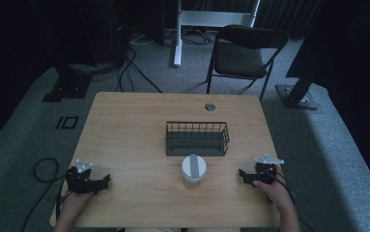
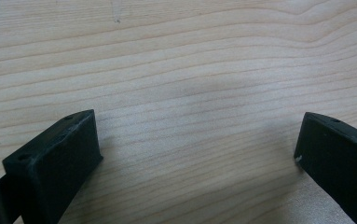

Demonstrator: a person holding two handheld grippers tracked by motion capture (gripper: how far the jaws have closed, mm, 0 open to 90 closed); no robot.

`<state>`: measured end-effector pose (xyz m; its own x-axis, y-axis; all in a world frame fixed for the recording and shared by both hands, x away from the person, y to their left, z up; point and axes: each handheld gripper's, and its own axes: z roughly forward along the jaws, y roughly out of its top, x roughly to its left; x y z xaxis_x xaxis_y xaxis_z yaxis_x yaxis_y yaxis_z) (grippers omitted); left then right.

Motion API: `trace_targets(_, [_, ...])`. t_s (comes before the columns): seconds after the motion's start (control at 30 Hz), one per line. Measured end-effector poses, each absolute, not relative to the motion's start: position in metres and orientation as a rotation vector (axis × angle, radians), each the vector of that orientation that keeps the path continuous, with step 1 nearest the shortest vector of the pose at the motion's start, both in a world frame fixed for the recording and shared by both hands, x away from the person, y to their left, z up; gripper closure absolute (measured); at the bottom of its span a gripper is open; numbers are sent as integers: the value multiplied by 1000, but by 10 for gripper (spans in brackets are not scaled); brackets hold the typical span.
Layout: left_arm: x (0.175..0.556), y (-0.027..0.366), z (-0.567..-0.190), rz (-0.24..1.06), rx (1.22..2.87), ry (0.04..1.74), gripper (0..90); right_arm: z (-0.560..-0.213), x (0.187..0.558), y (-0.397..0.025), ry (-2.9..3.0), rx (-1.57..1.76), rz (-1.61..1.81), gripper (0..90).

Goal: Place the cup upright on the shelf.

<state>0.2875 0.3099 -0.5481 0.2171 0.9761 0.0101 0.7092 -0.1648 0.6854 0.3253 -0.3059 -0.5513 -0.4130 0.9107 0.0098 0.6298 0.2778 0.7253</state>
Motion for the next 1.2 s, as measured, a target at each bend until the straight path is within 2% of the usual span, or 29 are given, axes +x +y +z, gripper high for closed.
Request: trace_targets(1.2, [287, 310, -548, 627, 1941, 1553, 1, -551, 326, -306, 2144, 1388, 939, 117])
